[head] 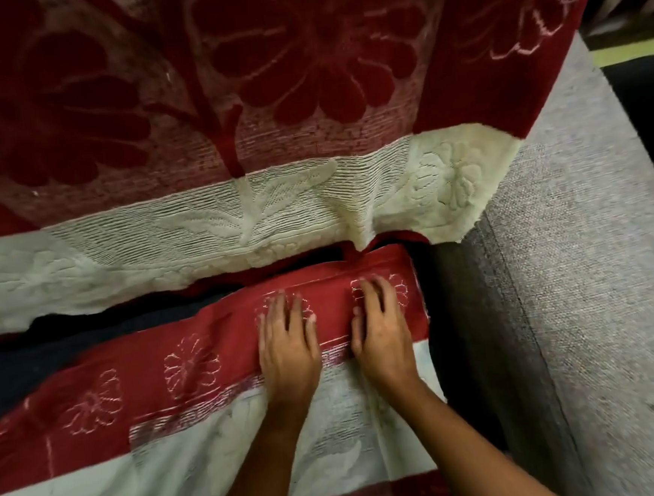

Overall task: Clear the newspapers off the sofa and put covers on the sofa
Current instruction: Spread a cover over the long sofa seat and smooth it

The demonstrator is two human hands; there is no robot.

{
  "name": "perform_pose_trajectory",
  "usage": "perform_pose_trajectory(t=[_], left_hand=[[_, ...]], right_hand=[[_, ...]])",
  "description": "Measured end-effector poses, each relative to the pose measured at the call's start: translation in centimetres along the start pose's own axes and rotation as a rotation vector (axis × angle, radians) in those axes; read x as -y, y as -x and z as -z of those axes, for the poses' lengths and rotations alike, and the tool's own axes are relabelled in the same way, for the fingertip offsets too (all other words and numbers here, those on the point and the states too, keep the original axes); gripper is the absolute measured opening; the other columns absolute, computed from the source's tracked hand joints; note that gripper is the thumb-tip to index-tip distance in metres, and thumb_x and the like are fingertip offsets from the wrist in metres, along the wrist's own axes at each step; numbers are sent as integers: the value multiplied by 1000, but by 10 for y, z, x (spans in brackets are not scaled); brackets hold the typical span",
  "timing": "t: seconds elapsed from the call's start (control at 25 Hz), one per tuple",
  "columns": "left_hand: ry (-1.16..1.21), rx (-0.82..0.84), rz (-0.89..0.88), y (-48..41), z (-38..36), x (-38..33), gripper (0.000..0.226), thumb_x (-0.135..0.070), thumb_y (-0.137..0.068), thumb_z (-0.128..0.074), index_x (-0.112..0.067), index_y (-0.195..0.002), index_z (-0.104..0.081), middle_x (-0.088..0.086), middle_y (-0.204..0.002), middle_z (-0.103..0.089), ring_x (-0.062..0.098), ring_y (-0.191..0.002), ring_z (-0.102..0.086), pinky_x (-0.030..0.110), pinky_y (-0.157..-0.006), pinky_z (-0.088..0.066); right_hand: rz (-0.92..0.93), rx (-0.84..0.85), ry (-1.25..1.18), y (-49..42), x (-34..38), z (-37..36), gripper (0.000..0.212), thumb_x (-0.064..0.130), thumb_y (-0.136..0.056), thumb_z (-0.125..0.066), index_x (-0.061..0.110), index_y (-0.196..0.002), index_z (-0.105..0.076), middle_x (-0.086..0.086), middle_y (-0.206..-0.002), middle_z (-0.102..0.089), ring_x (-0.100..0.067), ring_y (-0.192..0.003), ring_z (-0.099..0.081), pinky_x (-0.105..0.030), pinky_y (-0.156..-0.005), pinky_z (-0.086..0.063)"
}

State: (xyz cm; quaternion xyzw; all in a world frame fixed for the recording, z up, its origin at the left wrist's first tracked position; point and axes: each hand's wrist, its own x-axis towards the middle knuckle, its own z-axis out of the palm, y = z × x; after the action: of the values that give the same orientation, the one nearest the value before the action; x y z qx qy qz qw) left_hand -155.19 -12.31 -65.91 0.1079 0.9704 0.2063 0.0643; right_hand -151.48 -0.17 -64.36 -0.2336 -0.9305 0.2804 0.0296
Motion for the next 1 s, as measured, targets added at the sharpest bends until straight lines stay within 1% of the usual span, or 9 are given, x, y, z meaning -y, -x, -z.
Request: perform_pose_trajectory(t=[0.04, 0.12, 0.2, 0.32, 0.56, 0.68, 0.76, 0.88, 1.0], left_hand=[[-57, 38, 14, 3, -5, 2, 54, -39, -93, -33, -6, -132, -49, 17, -143, -41, 32, -133, -38, 48, -110, -25], [-156, 96, 21, 8, -15, 6, 64, -50, -93, -23, -11, -144, -26, 11, -153, -19, 29, -142, -16, 49, -113, -10], [-209, 122, 5, 13, -23, 3, 66, -53, -94, -17, -13, -146, -17, 9, -154, -12, 28, -143, -9, 49, -115, -2], [-252, 152, -24, 19, -29, -4, 65, -53, -95, -14, -14, -147, -17, 9, -155, -13, 28, -143, -9, 48, -113, 0], [-260, 100, -37, -7, -36, -12, 60, -46, -94, -25, -17, -146, -22, 10, -154, -22, 28, -143, -14, 51, -112, -1], [-283, 90, -70, -41, -41, -20, 57, -46, -93, -27, -16, -140, -38, 12, -142, -45, 34, -134, -35, 58, -111, -9], [-292, 75, -67, -52, -41, -21, 55, -46, -92, -28, -15, -133, -47, 13, -133, -53, 36, -127, -44, 60, -109, -14], [-242, 60, -84, -45, -39, -21, 57, -45, -93, -27, -11, -135, -45, 17, -135, -51, 36, -130, -41, 52, -112, -7], [-149, 10, -126, -28, -32, -18, 54, -37, -94, -28, -9, -140, -36, 16, -146, -37, 29, -138, -29, 42, -114, -6]], right_hand=[[5, 47, 55, -1, 0, -7, 47, 22, -92, -41, 5, -136, -42, -20, -144, -38, -35, -131, -41, -48, -104, -40], [22, 142, 161, -2, -9, -20, 56, 39, -97, -29, 18, -148, -19, -11, -156, -9, -28, -144, -8, -44, -117, -12], [17, 160, 211, 1, -19, -28, 58, 45, -98, -20, 24, -150, -3, -3, -157, 6, -20, -145, 8, -40, -118, 4], [-31, 129, 241, 14, -26, -30, 55, 39, -98, -17, 22, -149, -7, -2, -157, -1, -18, -146, 1, -43, -117, 2], [-92, 64, 271, 0, -30, -36, 54, 35, -97, -19, 17, -148, -18, -5, -156, -14, -18, -145, -6, -45, -116, -3], [-82, 39, 295, -31, -37, -36, 56, 38, -96, -21, 11, -144, -28, -8, -155, -17, -19, -144, -6, -42, -116, 1], [-53, 37, 298, -33, -39, -33, 56, 39, -96, -21, 11, -144, -30, -8, -156, -17, -19, -144, -5, -41, -116, 2], [-42, 44, 246, -31, -37, -30, 58, 40, -95, -18, 12, -145, -27, -6, -156, -13, -18, -145, -2, -40, -116, 2], [-38, 9, 130, -24, -38, -25, 56, 34, -96, -20, 10, -146, -23, -8, -157, -11, -17, -145, -3, -36, -118, 0]])
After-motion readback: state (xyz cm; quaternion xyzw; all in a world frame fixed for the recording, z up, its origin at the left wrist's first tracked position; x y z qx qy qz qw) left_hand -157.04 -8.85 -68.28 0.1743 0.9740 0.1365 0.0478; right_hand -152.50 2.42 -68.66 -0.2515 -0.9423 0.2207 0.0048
